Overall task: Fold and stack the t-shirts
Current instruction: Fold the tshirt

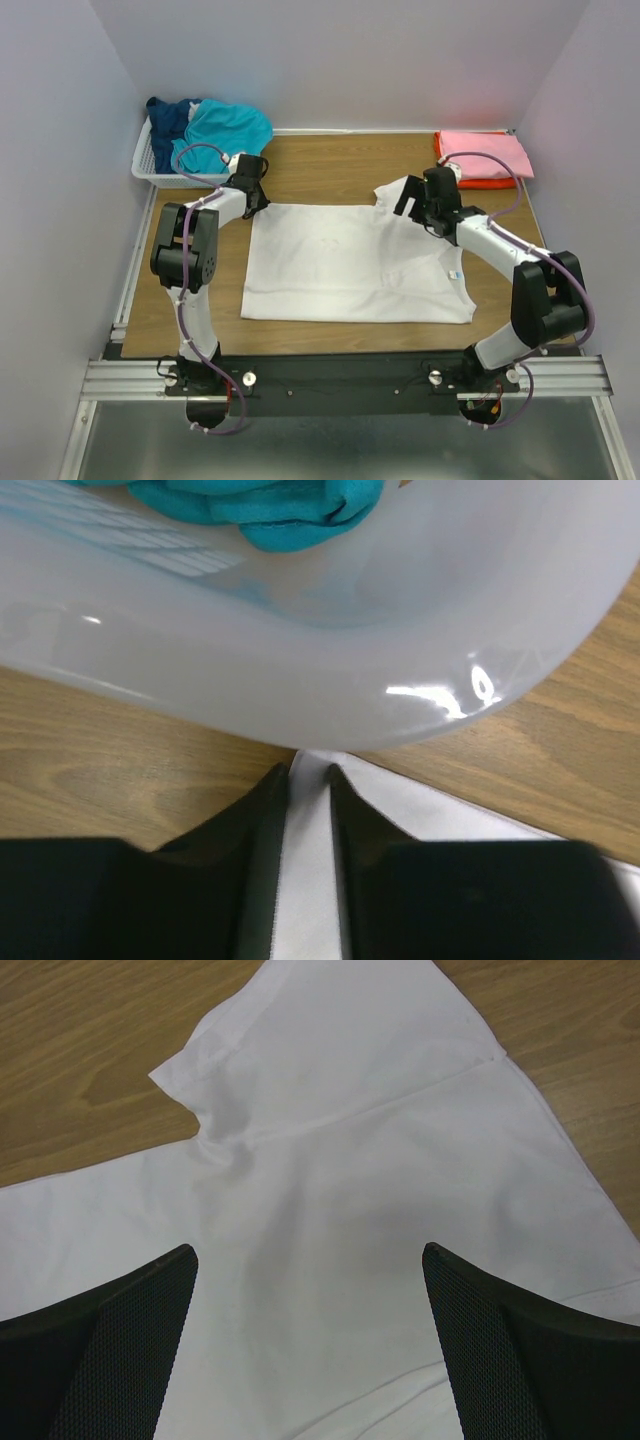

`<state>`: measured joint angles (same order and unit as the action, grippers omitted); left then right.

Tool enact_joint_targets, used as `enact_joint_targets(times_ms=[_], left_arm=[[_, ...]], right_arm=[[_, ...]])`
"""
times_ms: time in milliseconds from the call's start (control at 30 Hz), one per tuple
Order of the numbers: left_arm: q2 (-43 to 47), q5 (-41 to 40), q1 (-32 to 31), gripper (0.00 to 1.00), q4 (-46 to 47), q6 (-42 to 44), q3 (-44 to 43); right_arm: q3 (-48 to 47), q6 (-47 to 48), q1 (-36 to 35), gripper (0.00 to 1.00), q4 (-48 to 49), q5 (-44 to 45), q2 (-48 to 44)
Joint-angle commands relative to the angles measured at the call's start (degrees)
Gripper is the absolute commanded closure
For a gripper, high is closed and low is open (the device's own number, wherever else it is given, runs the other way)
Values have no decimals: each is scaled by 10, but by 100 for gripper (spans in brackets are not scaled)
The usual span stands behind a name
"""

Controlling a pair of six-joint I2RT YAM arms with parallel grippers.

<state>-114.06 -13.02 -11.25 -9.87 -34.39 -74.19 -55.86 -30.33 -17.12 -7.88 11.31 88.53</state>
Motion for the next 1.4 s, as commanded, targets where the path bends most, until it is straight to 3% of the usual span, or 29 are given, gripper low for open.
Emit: enact_joint_targets(times_ms=[0, 200, 467, 633, 1000, 1200, 1300, 1367], left_arm=[[-12, -2, 3, 99, 3, 9, -4], [4, 35, 3, 100, 29, 26, 16], [25, 57, 3, 100, 62, 43, 42], [30, 55, 3, 100, 63, 46, 42], [40, 53, 4, 100, 64, 46, 49], [41, 48, 3, 100, 63, 41, 46], [41, 51, 3, 100, 65, 37, 44], [41, 54, 3, 100, 66, 38, 43]], right_arm=[[-21, 11, 9, 0, -11, 14, 22], [-115, 17, 26, 0, -12, 27, 88], [-310, 71, 35, 2, -13, 113, 297], [-410, 83, 40, 7, -20, 100, 383], [-474, 117, 47, 10, -30, 122, 473], [-461, 119, 47, 27, -32, 110, 470], [-458, 126, 48, 66, -31, 109, 466], [-458, 130, 47, 76, -32, 117, 464]])
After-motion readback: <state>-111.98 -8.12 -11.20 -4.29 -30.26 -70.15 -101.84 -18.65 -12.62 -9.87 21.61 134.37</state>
